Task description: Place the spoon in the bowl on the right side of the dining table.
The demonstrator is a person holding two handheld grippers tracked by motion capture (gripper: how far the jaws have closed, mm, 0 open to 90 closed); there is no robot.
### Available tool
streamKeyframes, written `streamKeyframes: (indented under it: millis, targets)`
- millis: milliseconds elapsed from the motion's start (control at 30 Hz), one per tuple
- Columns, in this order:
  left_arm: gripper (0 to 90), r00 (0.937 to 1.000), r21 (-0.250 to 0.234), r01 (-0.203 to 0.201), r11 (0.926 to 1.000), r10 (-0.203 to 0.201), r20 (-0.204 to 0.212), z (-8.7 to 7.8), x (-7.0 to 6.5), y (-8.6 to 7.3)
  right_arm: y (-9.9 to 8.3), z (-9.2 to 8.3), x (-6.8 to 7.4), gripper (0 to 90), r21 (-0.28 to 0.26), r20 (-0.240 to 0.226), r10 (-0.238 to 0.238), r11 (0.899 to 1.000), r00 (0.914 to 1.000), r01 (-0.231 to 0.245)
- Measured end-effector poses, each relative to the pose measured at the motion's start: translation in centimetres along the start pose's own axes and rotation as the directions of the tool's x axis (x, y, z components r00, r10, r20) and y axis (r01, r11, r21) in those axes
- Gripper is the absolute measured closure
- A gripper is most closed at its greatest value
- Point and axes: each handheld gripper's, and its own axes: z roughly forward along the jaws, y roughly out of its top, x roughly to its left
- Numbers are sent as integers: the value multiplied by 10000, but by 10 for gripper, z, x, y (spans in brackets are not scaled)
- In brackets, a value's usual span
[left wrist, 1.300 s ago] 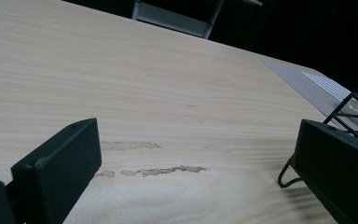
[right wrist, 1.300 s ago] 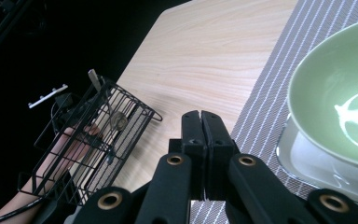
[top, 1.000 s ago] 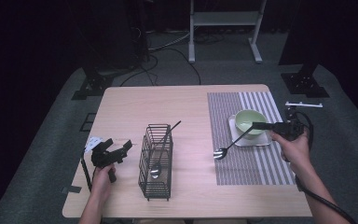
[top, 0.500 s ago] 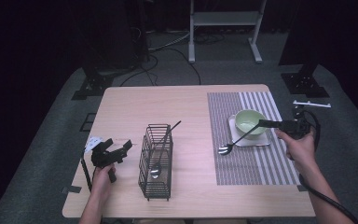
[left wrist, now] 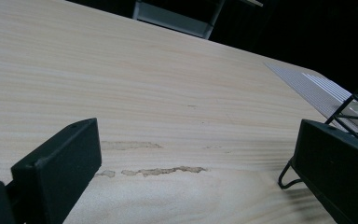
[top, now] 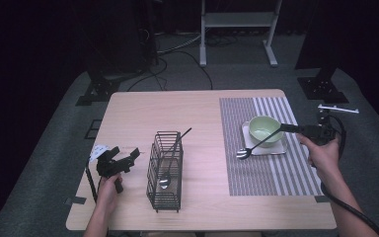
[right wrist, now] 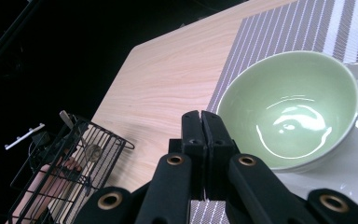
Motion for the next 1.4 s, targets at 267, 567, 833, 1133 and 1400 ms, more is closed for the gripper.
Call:
streamKeyframes:
  millis: [267, 567, 833, 1133, 1400]
  targets:
    - [1, 10000, 0, -3, 10000, 3, -11, 0, 0, 0, 2, -5, -7, 887, -221, 77, 185, 9996, 9998, -184]
    - [1, 10000, 0, 13, 10000, -13, -10, 0, 0, 0, 4, -9, -12, 887, -426, 227, 298, 9987, 9993, -288]
    - [1, 10000, 16, 14, 10000, -14, -26, 0, 0, 0, 7, -13, -13, 887, -623, 313, 362, 9975, 9989, -342]
    - [1, 10000, -4, 23, 10000, -23, -34, 0, 0, 0, 11, -19, -15, 887, -794, 400, 452, 9960, 9982, -419]
    - [1, 10000, 0, 35, 10000, -35, -35, 0, 0, 0, 14, -24, -16, 887, -968, 489, 515, 9942, 9975, -466]
